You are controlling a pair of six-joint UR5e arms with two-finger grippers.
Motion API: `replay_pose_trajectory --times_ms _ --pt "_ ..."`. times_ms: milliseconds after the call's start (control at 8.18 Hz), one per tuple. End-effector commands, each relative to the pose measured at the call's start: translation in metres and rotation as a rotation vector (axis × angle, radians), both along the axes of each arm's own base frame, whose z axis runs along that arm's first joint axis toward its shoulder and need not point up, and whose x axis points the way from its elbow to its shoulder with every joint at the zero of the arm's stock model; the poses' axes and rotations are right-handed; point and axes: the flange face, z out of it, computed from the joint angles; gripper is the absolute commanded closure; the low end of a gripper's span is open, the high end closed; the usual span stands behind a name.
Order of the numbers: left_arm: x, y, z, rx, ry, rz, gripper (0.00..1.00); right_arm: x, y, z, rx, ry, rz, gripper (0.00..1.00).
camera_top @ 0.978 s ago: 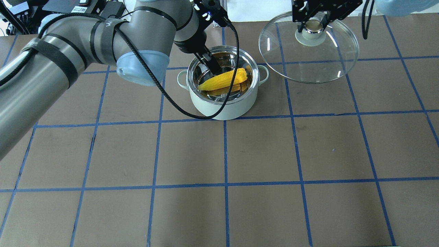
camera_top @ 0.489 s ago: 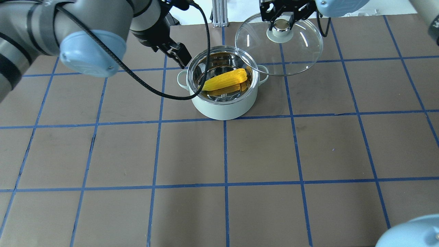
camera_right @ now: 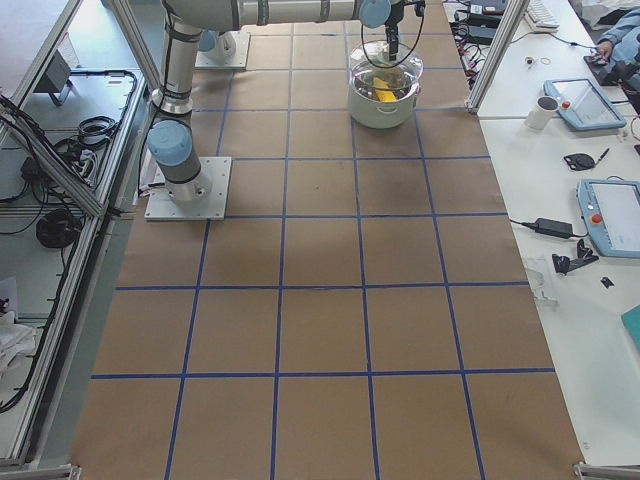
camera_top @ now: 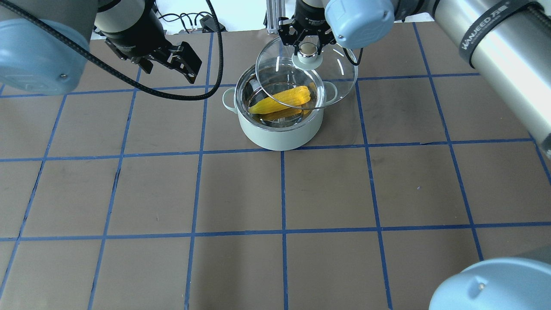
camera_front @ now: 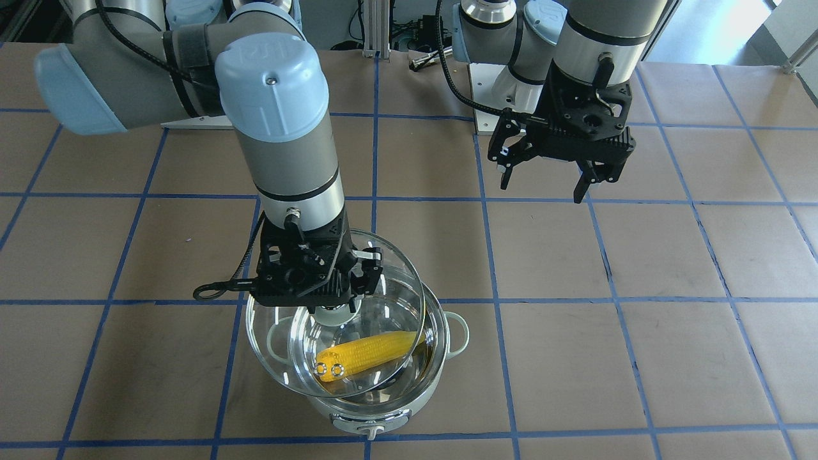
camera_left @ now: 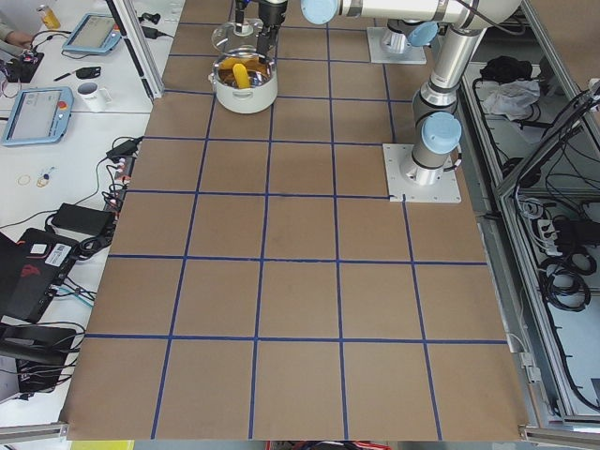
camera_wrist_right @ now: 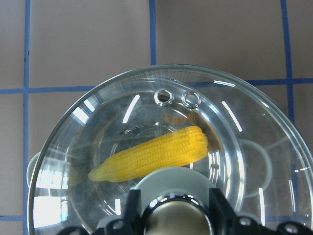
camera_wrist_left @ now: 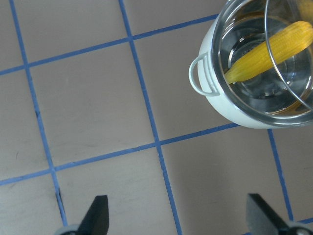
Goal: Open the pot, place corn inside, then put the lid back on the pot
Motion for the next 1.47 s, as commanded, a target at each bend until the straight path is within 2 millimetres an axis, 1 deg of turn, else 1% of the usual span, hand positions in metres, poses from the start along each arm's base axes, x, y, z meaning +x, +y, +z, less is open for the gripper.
replay_pose_trajectory --times_ms 0,122,367,489,1344 --pt "0.023 0.016 -0.007 0.079 -0.064 0.096 0.00 0.039 0.002 -0.031 -0.014 0.028 -0.014 0.65" --pt "0.024 0.017 -0.010 0.085 -0.055 0.098 0.00 0.039 0.001 -0.032 -0.015 0.030 -0.003 0.65" --pt "0.023 0.013 -0.014 0.087 -0.049 0.099 0.00 0.042 -0.005 -0.043 -0.019 0.019 -0.009 0.65" --pt "0.023 0.012 -0.016 0.090 -0.049 0.099 0.00 0.043 -0.006 -0.046 -0.017 0.017 -0.002 0.65" --pt "0.023 0.009 -0.018 0.089 -0.041 0.099 0.00 0.043 -0.014 -0.066 -0.023 0.010 -0.029 0.65"
